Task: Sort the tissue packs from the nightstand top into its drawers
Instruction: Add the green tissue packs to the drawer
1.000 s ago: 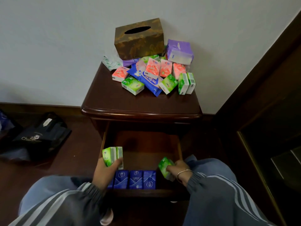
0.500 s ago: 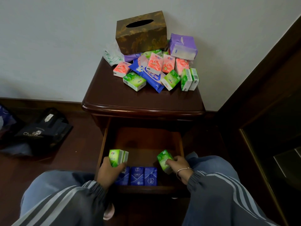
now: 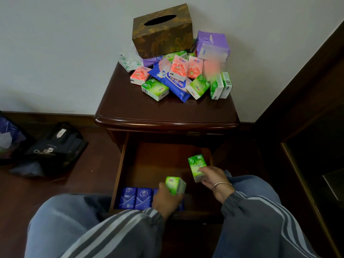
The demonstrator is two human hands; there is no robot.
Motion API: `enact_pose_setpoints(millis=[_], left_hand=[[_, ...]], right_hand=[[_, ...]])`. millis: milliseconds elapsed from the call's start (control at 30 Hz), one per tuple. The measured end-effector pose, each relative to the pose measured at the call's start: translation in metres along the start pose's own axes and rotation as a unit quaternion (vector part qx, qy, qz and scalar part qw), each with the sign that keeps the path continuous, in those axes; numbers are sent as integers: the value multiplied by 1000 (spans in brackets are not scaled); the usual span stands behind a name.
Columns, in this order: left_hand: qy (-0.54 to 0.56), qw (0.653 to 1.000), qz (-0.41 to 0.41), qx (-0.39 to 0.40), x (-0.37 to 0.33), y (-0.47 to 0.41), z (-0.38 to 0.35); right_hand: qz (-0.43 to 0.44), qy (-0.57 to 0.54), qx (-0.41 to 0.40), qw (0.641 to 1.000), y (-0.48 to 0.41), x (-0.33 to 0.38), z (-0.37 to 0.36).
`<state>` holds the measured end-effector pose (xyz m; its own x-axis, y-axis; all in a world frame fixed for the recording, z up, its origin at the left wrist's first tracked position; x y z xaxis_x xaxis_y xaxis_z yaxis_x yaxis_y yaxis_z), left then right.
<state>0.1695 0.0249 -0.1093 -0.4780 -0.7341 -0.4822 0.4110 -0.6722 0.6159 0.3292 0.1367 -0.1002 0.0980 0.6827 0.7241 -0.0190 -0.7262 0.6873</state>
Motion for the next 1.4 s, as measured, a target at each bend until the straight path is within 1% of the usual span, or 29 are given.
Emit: enact_pose_setpoints(millis=[167, 300, 367, 433, 500, 567, 633, 700, 767, 867, 1067, 1300, 1400], left_hand=[[-161, 987, 21, -5, -37, 7, -46], [-199, 979, 53, 9, -46, 3, -64], [-231, 971, 51, 18, -47, 0, -72], [-260, 964, 56, 16, -46, -3, -75], [-295, 954, 57, -4, -43, -7, -71], [-326, 944, 14, -39, -43, -14, -64], [-337, 937, -70, -57, -47, -22, -61], [-355, 920, -163, -32, -52, -28, -66], [-388, 897, -213, 10, -53, -34, -73], [-429, 874, -224, 42, -49, -43, -78], [-473, 846, -240, 49, -42, -56, -74], [-443, 864, -232, 59, -25, -63, -65], [-435, 870, -227, 49, -27, -58, -67]], right_hand=[[17, -21, -25, 999, 1, 12, 21], [34, -18, -21, 999, 3, 23, 33], [36, -26, -24, 999, 4, 25, 37], [32, -32, -22, 999, 4, 27, 39], [31, -38, -16, 999, 4, 29, 39], [35, -44, -10, 998, 4, 31, 37], [38, -46, -4, 998, 4, 32, 35], [37, -48, -2, 998, 5, 31, 33], [33, -49, -4, 998, 6, 31, 33], [28, -46, -9, 999, 7, 31, 34], [33, -7, -6, 999, 8, 30, 37], [50, 10, -8, 999, 10, 30, 39], [51, 18, -15, 998, 11, 31, 39]])
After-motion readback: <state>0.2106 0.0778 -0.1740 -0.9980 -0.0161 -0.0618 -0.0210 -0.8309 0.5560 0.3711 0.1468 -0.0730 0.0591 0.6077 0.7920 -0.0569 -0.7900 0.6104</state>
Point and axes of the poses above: each hand's wrist, its own y-axis away from the middle knuckle, its own z-axis out of the back of the hand, x = y × z, the point moved 6 cm from there along -y, towards the middle knuckle, and after that the axes turned 11 degrees about -y, right-handed, at the moved point
